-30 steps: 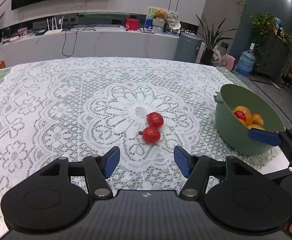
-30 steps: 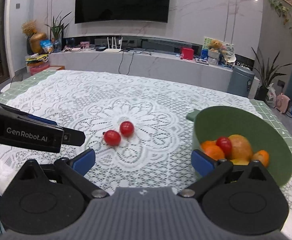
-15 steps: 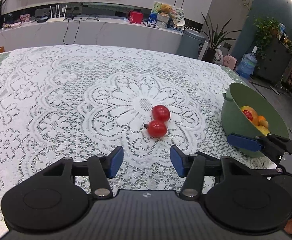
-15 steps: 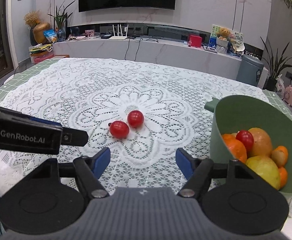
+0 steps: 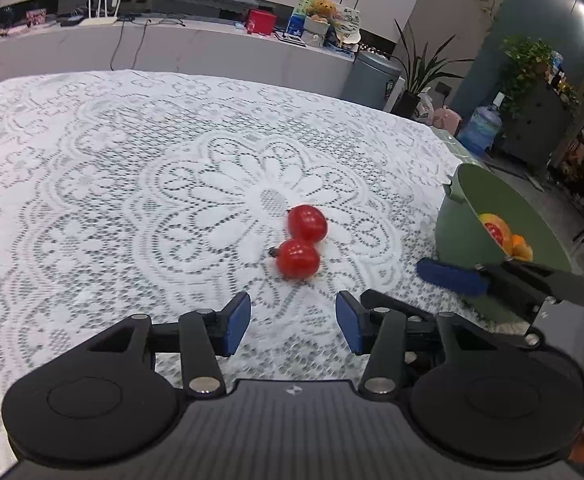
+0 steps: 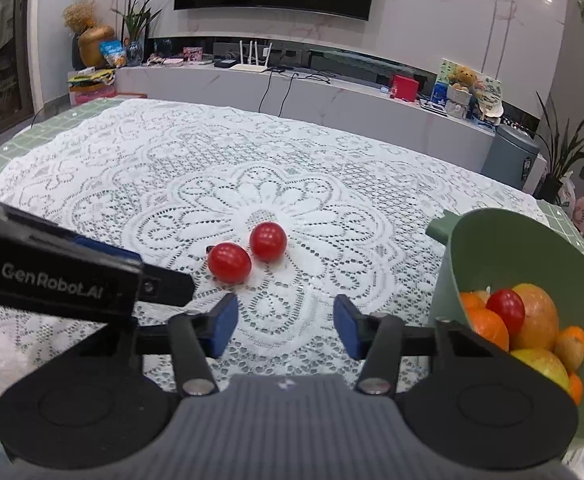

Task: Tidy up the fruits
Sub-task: 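Grasp one red plum with the left gripper while the right gripper grasps the other, then carry both red plums over the colander with both grippers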

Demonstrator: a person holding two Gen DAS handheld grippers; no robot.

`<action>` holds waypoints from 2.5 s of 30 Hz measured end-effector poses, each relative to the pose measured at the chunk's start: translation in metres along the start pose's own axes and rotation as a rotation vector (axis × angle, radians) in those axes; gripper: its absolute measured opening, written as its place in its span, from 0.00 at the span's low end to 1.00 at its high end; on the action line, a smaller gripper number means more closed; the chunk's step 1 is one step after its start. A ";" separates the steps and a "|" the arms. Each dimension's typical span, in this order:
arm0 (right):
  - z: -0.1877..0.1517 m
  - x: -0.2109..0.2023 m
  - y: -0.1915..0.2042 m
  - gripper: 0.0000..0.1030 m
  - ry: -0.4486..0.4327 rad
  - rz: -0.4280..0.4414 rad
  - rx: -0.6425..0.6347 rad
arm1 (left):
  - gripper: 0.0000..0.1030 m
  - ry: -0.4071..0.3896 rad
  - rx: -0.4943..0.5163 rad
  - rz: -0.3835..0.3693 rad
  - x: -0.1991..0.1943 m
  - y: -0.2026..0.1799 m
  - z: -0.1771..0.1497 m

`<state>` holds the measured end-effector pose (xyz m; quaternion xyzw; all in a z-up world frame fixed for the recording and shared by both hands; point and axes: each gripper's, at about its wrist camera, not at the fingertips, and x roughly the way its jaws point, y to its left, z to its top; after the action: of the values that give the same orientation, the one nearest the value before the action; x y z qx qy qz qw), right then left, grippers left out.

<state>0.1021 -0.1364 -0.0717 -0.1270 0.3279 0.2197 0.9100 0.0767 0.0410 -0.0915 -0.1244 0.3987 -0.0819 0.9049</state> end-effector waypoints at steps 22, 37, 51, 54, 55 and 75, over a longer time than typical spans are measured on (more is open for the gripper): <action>0.011 0.041 -0.014 0.35 0.014 0.025 -0.029 | 0.37 0.067 -0.104 0.010 0.052 0.001 0.030; 0.028 0.061 -0.001 0.35 -0.013 0.084 -0.063 | 0.34 0.038 -0.148 0.074 0.033 0.029 0.042; 0.041 0.081 0.009 0.29 0.007 0.108 -0.055 | 0.34 0.037 -0.163 0.071 0.031 0.038 0.039; 0.041 0.087 0.008 0.27 0.026 0.095 -0.052 | 0.34 0.036 -0.167 0.072 0.030 0.039 0.038; 0.042 0.088 0.007 0.26 0.030 0.094 -0.046 | 0.34 0.037 -0.170 0.072 0.029 0.039 0.037; 0.042 0.002 -0.012 0.25 -0.039 0.094 -0.015 | 0.34 -0.024 -0.140 0.043 -0.007 0.014 0.041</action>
<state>0.1317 -0.1308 -0.0405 -0.1141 0.3139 0.2671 0.9039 0.1030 0.0629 -0.0636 -0.1796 0.3951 -0.0331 0.9003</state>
